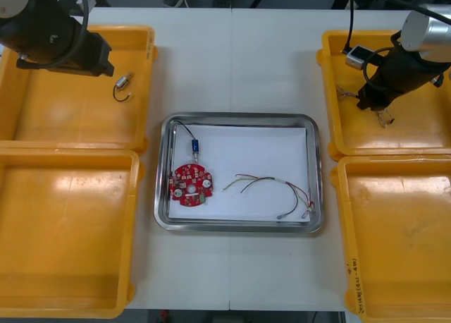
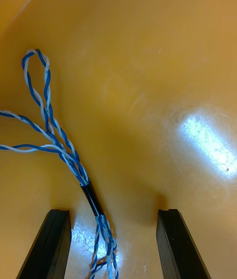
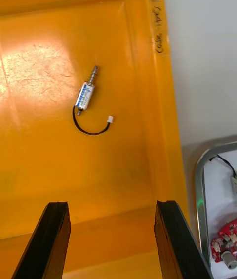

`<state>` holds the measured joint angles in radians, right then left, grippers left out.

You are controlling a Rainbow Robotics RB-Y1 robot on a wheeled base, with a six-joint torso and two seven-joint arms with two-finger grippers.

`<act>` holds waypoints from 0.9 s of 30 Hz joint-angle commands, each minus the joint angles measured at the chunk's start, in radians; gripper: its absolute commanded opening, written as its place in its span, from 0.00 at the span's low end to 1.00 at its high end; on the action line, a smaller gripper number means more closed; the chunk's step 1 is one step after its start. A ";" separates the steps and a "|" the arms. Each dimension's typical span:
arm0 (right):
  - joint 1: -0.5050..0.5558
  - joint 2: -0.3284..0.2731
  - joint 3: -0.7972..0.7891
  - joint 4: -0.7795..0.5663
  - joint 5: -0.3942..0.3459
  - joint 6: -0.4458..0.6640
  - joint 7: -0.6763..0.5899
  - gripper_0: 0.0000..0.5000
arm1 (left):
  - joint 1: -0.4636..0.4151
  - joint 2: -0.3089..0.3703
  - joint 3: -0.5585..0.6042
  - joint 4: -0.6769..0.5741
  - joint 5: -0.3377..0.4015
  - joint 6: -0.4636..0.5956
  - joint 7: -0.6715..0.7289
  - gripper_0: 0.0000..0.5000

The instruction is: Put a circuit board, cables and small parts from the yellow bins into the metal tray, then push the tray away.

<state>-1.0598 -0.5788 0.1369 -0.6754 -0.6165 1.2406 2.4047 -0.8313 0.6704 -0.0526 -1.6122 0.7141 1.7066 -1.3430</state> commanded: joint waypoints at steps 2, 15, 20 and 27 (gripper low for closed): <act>-0.049 0.013 0.006 0.016 -0.012 -0.012 0.040 1.00 | -0.028 0.035 0.036 0.086 -0.027 -0.061 -0.166 1.00; -0.049 0.022 0.006 0.020 -0.042 -0.023 0.044 1.00 | -0.039 -0.019 0.033 0.252 -0.038 -0.278 -0.229 1.00; -0.048 0.022 0.007 0.020 -0.038 -0.023 0.044 1.00 | -0.043 -0.042 0.031 0.318 -0.041 -0.364 -0.255 1.00; -0.039 0.022 0.007 0.020 -0.035 -0.021 0.045 0.87 | -0.055 -0.080 0.016 0.431 -0.045 -0.475 -0.318 1.00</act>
<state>-1.0637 -0.5730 0.1369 -0.6546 -0.6478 1.2290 2.4105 -0.8332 0.6155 -0.0461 -1.1979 0.6797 1.2688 -1.5111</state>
